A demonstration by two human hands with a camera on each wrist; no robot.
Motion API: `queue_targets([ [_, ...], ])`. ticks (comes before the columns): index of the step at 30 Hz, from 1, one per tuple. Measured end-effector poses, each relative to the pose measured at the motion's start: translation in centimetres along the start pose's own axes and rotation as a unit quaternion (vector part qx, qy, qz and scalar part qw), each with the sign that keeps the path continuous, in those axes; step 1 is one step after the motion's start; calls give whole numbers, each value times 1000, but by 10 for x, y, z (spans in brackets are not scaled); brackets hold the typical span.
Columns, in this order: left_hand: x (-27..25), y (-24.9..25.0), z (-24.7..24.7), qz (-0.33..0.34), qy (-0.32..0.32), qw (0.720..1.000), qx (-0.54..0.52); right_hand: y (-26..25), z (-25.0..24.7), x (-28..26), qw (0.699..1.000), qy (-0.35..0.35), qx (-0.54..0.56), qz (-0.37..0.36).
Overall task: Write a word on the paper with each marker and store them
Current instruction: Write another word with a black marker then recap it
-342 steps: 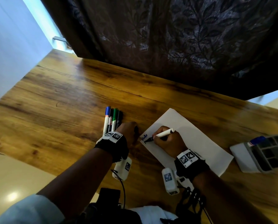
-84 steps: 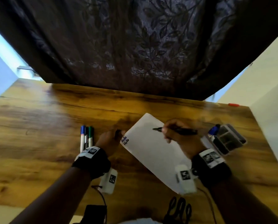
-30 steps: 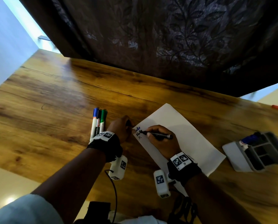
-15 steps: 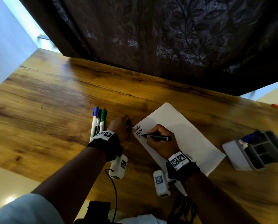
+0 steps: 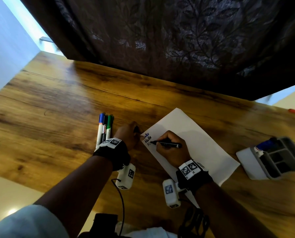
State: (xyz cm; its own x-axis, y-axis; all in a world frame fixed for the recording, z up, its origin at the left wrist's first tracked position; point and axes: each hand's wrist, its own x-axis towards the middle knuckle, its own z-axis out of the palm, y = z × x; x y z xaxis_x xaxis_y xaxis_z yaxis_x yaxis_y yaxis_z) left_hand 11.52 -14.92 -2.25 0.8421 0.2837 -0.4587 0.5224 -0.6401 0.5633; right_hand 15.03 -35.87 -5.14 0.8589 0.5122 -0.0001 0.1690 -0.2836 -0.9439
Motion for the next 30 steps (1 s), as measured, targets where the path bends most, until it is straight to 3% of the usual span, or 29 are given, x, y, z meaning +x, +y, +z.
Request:
queue_targets([
  [30, -3, 3, -2, -4, -1, 1000, 1, -1, 0, 1, 999, 39, -23, 6],
])
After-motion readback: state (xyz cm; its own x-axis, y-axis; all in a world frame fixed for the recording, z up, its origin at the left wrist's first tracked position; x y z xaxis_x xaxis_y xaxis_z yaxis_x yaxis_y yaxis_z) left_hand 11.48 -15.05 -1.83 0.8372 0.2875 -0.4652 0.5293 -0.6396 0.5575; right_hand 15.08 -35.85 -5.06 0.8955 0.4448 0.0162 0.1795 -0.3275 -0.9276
